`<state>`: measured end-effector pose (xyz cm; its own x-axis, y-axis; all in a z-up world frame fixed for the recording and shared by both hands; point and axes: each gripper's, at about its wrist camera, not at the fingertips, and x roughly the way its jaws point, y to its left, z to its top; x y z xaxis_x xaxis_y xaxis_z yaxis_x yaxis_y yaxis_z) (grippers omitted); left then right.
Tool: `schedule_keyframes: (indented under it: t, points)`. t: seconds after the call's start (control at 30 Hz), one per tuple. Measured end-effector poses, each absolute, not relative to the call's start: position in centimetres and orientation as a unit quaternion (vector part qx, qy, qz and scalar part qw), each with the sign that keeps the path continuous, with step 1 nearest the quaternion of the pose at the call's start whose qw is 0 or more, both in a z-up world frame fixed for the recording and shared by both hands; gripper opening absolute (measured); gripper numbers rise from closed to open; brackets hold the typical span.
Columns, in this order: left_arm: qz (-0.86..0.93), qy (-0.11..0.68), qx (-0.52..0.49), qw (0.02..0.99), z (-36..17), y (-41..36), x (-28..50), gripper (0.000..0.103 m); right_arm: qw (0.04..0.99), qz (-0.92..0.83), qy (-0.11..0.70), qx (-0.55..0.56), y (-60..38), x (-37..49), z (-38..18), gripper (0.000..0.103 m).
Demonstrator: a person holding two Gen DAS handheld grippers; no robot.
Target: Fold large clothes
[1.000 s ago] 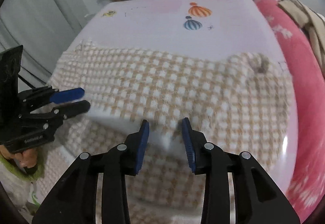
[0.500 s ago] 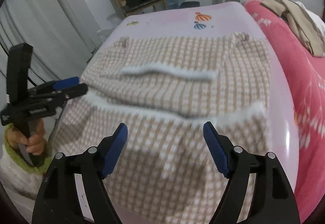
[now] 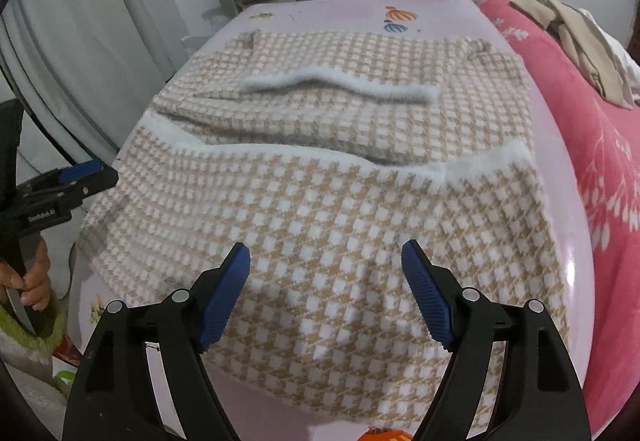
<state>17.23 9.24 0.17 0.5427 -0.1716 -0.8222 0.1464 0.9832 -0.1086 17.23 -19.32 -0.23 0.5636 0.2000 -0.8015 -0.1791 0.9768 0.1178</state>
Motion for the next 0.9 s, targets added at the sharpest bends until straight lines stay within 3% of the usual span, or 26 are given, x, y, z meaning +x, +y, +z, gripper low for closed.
schedule_keyframes:
  t: [0.17, 0.9]
  points:
    - [-0.082, 0.477, -0.027, 0.875, -0.4, 9.8, 16.8, 0.074, 0.888, 0.105, 0.448, 0.001, -18.9, 17.3, -0.2, 0.082]
    - [-0.075, 0.484, -0.019, 0.871, -1.2, 9.4, 17.0, 0.074, 0.885, 0.095, 0.456, 0.014, -19.9, 17.7, -0.9, 0.082]
